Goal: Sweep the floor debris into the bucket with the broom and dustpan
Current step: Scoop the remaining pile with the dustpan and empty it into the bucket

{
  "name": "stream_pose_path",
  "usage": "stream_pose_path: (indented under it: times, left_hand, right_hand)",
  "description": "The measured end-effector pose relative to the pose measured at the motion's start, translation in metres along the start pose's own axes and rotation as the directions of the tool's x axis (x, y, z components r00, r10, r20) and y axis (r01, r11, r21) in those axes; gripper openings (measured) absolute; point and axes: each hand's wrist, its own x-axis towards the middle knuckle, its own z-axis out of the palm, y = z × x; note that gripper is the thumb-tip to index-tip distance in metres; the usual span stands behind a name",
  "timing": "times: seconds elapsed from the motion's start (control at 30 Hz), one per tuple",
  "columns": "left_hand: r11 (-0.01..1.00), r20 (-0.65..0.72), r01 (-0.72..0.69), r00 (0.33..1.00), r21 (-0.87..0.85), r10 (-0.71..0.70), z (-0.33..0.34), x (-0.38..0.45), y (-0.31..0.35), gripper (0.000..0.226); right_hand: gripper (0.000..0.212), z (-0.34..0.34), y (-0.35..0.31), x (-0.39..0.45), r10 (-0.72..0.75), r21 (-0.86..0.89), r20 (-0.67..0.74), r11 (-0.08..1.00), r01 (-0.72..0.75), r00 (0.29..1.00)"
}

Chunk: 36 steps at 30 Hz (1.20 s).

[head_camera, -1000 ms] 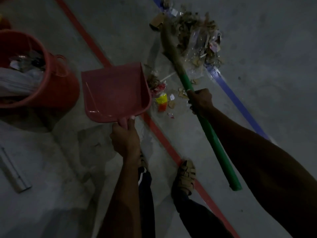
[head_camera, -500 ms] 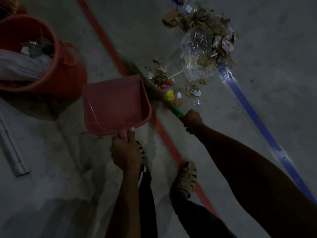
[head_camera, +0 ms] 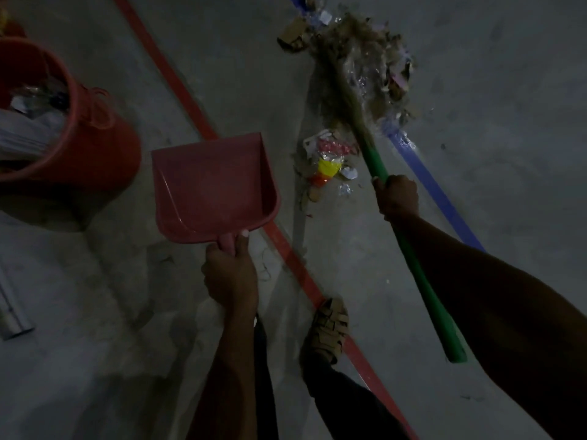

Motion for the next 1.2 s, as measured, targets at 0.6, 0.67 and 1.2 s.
stream_pose_path:
  times: [0.6, 0.67, 1.2]
  left_hand:
    - [0.987, -0.045, 0.031, 0.999, 0.155, -0.025, -0.024, -0.036, -0.078, 0.054]
    - [0.986, -0.046, 0.061, 0.997, 0.154, -0.054, -0.026, -0.043, -0.092, 0.054]
    - [0.995, -0.082, 0.073, 0.994, -0.075, -0.079, -0.033, -0.172, -0.093, 0.049]
  right_hand:
    - [0.037, 0.061, 0.061, -0.095, 0.028, -0.27, 0.492, 0.955, 0.121, 0.87]
    - [0.041, 0.051, 0.065, -0.083, 0.022, -0.297, 0.416, 0.948, 0.113, 0.909]
    - [0.036, -0.078, 0.094, -0.082, -0.268, -0.134, 0.295, 0.939, 0.318, 0.917]
